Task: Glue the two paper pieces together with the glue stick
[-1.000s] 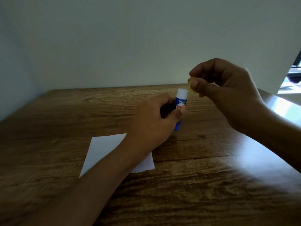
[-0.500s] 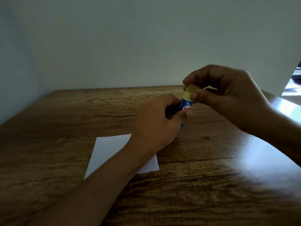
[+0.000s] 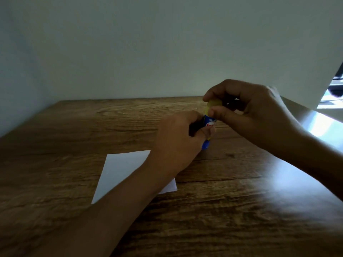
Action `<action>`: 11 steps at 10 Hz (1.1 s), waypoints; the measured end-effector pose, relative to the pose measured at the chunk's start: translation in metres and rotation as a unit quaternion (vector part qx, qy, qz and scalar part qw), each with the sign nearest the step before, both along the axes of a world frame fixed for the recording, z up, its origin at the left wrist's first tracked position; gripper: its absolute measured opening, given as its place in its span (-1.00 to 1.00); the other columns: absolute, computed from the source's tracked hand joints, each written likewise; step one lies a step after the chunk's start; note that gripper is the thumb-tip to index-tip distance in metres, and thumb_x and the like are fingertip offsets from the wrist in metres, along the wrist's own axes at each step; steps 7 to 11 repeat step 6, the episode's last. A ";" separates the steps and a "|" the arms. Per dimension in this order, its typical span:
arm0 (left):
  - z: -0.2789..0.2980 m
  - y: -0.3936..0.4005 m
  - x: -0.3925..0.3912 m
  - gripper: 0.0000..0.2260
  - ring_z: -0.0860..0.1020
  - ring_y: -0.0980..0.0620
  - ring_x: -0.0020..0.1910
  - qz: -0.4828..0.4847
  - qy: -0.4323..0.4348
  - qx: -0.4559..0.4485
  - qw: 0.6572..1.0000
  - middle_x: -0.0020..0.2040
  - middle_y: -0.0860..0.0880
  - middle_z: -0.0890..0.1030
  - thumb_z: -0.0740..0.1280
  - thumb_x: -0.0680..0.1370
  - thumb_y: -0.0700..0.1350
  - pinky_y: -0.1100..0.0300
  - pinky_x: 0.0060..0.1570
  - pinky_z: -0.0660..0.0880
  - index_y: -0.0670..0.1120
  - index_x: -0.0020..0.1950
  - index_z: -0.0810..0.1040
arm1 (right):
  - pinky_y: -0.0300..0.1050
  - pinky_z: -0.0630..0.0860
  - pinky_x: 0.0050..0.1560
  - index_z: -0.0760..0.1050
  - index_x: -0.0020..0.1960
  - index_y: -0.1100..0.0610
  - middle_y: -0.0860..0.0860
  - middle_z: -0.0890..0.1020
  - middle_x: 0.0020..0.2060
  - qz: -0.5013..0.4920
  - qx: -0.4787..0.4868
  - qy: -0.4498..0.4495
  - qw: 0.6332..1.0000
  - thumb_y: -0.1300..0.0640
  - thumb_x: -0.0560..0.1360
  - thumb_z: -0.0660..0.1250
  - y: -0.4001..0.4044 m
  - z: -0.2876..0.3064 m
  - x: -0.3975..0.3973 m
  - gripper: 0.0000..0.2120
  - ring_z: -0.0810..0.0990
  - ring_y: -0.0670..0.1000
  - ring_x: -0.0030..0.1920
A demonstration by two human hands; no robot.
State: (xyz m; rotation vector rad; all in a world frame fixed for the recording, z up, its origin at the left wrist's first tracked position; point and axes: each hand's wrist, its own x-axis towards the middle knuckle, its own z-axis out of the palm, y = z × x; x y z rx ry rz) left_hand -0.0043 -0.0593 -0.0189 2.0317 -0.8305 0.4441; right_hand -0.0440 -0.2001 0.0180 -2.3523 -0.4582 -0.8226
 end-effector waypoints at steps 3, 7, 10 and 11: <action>-0.002 0.003 0.007 -0.74 0.47 0.13 -0.20 0.002 0.020 0.038 0.999 -0.03 -0.09 0.65 0.28 0.45 -0.26 0.57 -0.25 0.32 -0.12 0.12 0.56 | -0.32 0.48 -0.11 0.57 0.03 0.05 -0.06 0.66 -0.18 -0.012 -0.035 -0.007 0.999 0.17 0.42 0.39 -0.003 -0.006 0.005 -0.81 0.56 -0.12 -0.15; -0.003 0.007 0.011 -0.61 0.38 0.14 -0.08 0.069 0.061 0.056 0.994 0.07 -0.05 0.56 0.19 0.44 -0.32 0.46 -0.16 0.22 -0.10 0.24 0.45 | -0.47 0.38 -0.27 0.45 0.17 -0.06 -0.18 0.59 -0.18 -0.031 0.006 -0.005 0.999 -0.10 0.44 0.24 -0.005 -0.004 0.003 -0.68 0.52 -0.29 -0.19; -0.003 0.007 0.011 -0.61 0.38 0.14 -0.08 0.069 0.061 0.056 0.994 0.07 -0.05 0.56 0.19 0.44 -0.32 0.46 -0.16 0.22 -0.10 0.24 0.45 | -0.47 0.38 -0.27 0.45 0.17 -0.06 -0.18 0.59 -0.18 -0.031 0.006 -0.005 0.999 -0.10 0.44 0.24 -0.005 -0.004 0.003 -0.68 0.52 -0.29 -0.19; -0.003 0.007 0.011 -0.61 0.38 0.14 -0.08 0.069 0.061 0.056 0.994 0.07 -0.05 0.56 0.19 0.44 -0.32 0.46 -0.16 0.22 -0.10 0.24 0.45 | -0.47 0.38 -0.27 0.45 0.17 -0.06 -0.18 0.59 -0.18 -0.031 0.006 -0.005 0.999 -0.10 0.44 0.24 -0.005 -0.004 0.003 -0.68 0.52 -0.29 -0.19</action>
